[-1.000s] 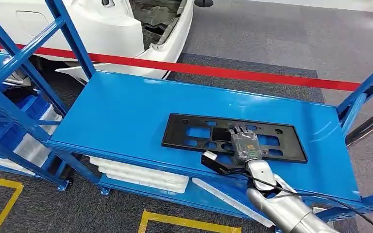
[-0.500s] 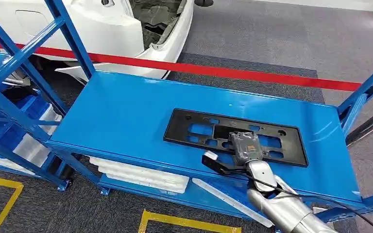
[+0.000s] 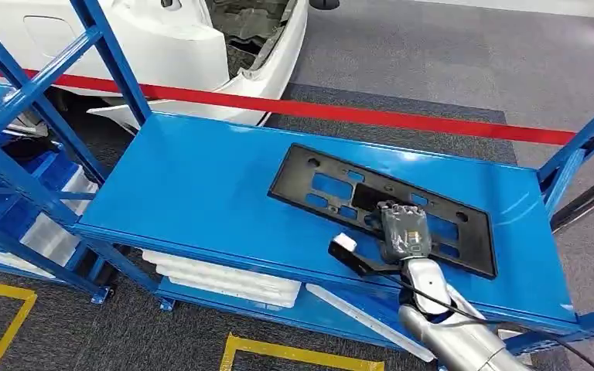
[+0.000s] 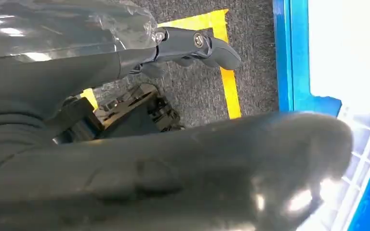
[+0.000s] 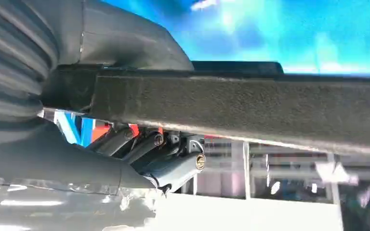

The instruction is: Take the parts from the cabinet and place them on the table.

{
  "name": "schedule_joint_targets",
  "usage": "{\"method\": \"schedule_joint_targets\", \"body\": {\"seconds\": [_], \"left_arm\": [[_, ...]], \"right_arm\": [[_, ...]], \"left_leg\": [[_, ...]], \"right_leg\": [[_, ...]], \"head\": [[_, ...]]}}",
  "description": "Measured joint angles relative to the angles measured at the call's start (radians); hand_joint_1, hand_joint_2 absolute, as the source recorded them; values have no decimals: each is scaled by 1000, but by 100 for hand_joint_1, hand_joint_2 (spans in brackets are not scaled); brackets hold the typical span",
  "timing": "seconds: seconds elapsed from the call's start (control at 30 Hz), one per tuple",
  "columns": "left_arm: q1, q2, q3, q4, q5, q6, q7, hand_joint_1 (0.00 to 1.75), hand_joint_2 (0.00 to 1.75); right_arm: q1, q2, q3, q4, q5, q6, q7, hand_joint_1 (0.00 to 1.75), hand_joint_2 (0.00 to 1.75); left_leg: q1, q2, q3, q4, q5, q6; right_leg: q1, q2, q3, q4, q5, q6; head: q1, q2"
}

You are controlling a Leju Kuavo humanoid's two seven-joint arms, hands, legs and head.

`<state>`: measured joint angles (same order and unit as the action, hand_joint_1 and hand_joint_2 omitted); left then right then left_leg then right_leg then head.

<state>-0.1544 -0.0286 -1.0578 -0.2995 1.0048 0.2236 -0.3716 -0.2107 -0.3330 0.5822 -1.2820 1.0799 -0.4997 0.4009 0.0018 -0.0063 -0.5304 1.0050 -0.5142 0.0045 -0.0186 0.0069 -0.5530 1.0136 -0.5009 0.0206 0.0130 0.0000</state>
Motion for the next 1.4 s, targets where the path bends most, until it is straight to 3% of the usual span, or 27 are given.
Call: {"method": "schedule_joint_targets", "body": {"seconds": [0.3,0.73,0.97,1.07,1.1,1.4], "left_arm": [[4,0,0,0,2,8,-11,0,0],[5,0,-2,0,11,8,-20,0,0],[5,0,-3,0,20,5,-34,0,0],[5,0,-3,0,23,4,-37,0,0],[5,0,-3,0,24,4,-37,0,175],[5,0,-3,0,14,-10,-57,0,175]], "right_arm": [[69,-1,-103,-272,191,-22,0,175,175],[82,4,-119,-597,310,72,-20,175,175],[48,5,-103,-679,302,223,-26,175,175],[36,5,-86,-699,277,250,-17,175,175],[35,5,-81,-702,272,252,-16,175,175],[62,13,-64,-722,239,225,-13,175,175]], "left_leg": [[0,0,-1,0,0,0],[0,0,-1,0,0,0],[0,0,-1,0,0,0],[0,0,-1,0,0,0],[0,0,-1,0,0,0],[0,0,-1,0,-1,0]], "right_leg": [[0,0,-1,0,-1,1],[0,0,-1,0,-1,1],[0,0,-1,0,-1,1],[0,0,-1,0,-1,1],[0,0,-1,0,-1,1],[0,0,-1,0,-1,1]], "head": [[0,0],[0,0],[0,0],[0,0],[0,0],[0,0]]}}
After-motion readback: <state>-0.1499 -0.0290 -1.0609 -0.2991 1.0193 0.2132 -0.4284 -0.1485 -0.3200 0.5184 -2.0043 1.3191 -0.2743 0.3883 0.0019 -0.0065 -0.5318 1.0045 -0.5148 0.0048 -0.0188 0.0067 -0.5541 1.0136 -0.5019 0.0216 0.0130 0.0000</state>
